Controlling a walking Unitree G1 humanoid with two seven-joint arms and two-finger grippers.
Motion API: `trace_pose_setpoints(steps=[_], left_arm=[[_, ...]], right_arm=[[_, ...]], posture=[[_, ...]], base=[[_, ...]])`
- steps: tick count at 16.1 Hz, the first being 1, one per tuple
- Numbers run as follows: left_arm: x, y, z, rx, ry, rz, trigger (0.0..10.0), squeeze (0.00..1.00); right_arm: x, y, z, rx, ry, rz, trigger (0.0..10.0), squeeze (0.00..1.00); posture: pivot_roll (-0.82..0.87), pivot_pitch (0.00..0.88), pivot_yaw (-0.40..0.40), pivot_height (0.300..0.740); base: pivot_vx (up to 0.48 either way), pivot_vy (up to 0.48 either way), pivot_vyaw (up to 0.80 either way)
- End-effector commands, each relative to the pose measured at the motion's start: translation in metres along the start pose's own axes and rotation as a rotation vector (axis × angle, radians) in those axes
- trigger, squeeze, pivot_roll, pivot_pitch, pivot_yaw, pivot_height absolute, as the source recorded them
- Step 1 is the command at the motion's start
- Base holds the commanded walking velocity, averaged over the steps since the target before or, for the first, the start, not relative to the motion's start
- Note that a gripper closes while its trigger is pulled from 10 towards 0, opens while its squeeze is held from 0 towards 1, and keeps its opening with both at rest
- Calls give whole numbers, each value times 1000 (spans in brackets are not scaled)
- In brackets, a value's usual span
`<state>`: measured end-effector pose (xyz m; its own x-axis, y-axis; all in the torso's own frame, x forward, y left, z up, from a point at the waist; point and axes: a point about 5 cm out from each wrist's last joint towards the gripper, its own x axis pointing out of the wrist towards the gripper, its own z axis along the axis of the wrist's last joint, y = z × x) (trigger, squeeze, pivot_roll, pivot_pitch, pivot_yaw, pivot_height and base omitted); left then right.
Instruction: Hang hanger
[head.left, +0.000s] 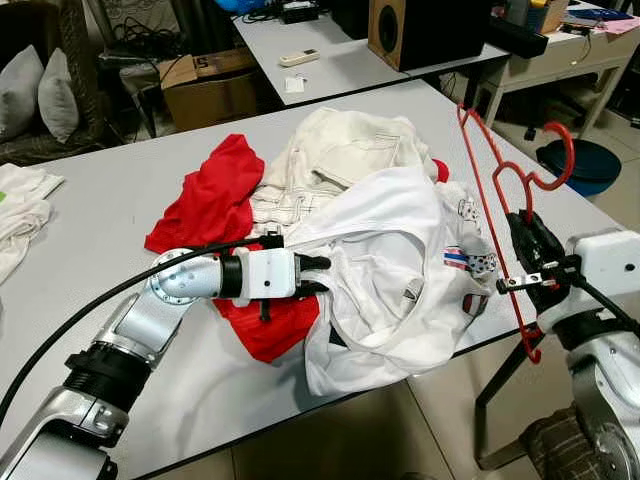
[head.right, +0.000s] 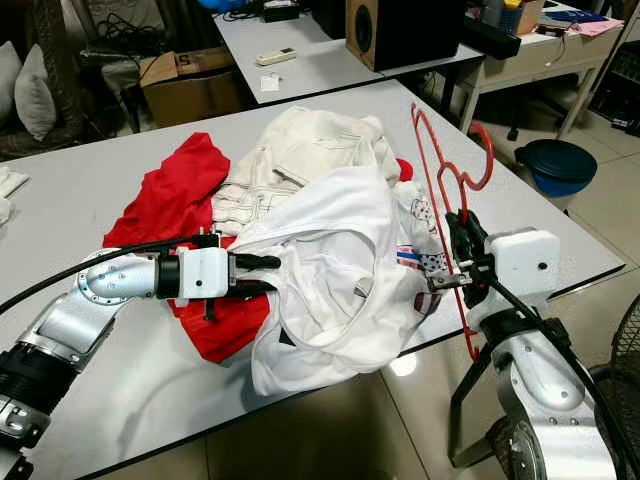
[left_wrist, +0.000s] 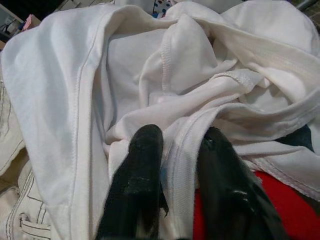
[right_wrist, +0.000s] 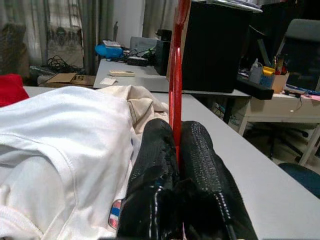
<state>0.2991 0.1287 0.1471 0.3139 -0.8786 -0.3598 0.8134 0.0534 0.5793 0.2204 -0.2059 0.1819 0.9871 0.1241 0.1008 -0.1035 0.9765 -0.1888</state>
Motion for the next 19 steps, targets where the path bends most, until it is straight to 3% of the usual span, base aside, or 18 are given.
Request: trace_pose_setpoints(steps=[1,8,9,10,11,13,14,18,19], left_arm=[[-6,2,-2,-18,6,19,0,0],[-12,12,-9,-32,16,88,0,0],[-17,30,-7,-13,1,199,0,0],[-21,39,-4,14,-7,244,0,0],[-37,68,8,89,-56,408,0,0],[-65,103,20,171,-53,618,0,0],[-77,111,18,178,-26,666,0,0],[-92,101,-4,117,40,626,0,0],[-93,91,-13,52,49,571,0,0]], right_arm=[[1,-1,-1,-6,2,5,10000,0],[4,-3,0,-9,-5,3,10000,0],[4,-3,1,-10,-10,-3,10000,0],[4,-3,2,-10,-12,-6,10000,0],[4,-4,3,-12,-14,-12,10000,0],[3,-7,3,-11,-17,-27,10000,0],[4,-7,3,-9,-18,-31,10000,0],[5,-6,3,-3,-24,-35,10000,0],[4,-5,3,2,-22,-37,10000,0]], posture=[[-49,0,81,740],[-56,0,81,740],[-60,0,82,740],[-61,0,83,740],[-61,0,83,740],[-59,0,82,740],[-58,0,82,740],[-55,0,83,740],[-45,0,77,740]], base=[[0,0,0],[0,0,0],[0,0,0],[0,0,0],[0,0,0],[0,0,0],[0,0,0],[0,0,0],[0,0,0]])
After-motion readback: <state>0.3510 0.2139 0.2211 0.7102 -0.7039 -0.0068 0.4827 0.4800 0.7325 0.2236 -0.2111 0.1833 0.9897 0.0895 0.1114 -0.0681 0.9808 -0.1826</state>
